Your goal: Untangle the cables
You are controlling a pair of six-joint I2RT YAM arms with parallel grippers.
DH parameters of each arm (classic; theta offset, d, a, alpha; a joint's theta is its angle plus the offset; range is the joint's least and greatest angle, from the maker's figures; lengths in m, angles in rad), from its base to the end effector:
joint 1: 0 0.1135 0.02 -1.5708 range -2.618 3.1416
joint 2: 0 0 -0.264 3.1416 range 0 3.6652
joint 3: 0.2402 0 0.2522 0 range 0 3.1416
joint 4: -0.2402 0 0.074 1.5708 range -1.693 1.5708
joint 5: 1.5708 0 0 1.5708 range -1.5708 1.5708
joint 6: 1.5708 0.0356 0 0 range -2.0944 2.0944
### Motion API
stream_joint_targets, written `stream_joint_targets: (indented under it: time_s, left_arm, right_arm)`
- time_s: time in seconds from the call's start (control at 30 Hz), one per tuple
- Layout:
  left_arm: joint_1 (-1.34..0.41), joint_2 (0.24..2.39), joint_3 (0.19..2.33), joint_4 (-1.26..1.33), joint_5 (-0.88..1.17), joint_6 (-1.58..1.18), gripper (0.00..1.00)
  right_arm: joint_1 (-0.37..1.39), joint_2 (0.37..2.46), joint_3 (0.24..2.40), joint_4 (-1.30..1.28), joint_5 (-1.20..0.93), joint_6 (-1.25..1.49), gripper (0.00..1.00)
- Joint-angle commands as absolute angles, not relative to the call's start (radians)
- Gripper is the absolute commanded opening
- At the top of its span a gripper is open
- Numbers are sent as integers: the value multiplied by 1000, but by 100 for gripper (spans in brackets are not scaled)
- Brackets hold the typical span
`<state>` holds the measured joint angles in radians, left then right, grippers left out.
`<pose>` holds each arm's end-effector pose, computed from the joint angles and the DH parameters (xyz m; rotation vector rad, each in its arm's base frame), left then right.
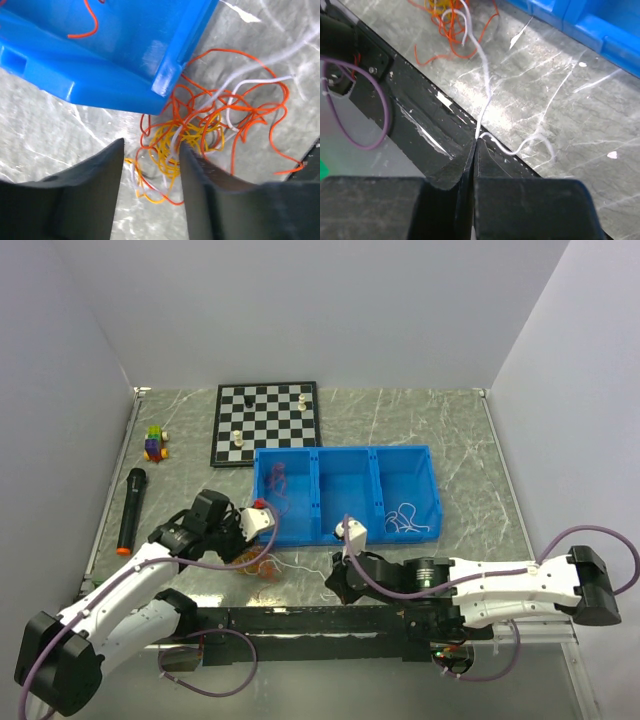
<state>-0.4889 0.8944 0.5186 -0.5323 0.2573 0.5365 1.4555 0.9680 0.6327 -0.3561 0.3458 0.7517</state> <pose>0.1470 -0.0885 0.1998 1.3012 2.0885 -0.2978 0.0355 0.2014 0.2385 -0.6244 2.2569 0.7967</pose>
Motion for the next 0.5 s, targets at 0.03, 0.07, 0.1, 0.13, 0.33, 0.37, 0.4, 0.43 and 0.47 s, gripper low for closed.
stream_joint_targets:
  time_s: [0.03, 0.07, 0.1, 0.13, 0.33, 0.37, 0.4, 0.43, 0.47]
  left_arm:
    - [-483, 899, 606, -610, 324, 512, 62]
    - [-483, 897, 618, -623, 342, 511, 64]
    - [-483, 897, 630, -635, 353, 511, 64]
    - [-483, 896, 643, -644, 362, 509, 65]
    - [-482, 928, 706, -693, 435, 518, 66]
    - [-483, 937, 712, -702, 451, 523, 67]
    - [-483, 949, 715, -712, 462, 529, 66]
    - [-483, 957, 716, -719, 469, 538, 66]
    - [-483, 962, 713, -727, 474, 548, 66]
  right_arm:
    - [1462, 957, 608, -399, 387, 790, 0]
    - [1466, 965, 606, -391, 385, 790, 0]
    - [1468, 971, 604, -382, 382, 790, 0]
    - [1471, 973, 603, -376, 383, 793, 0]
    - [1476, 979, 611, -371, 391, 785, 0]
    - [1476, 977, 614, -374, 394, 785, 0]
    - [1476, 976, 612, -376, 396, 787, 0]
    - [1476, 974, 609, -379, 397, 788, 0]
    - [1477, 971, 609, -382, 400, 792, 0]
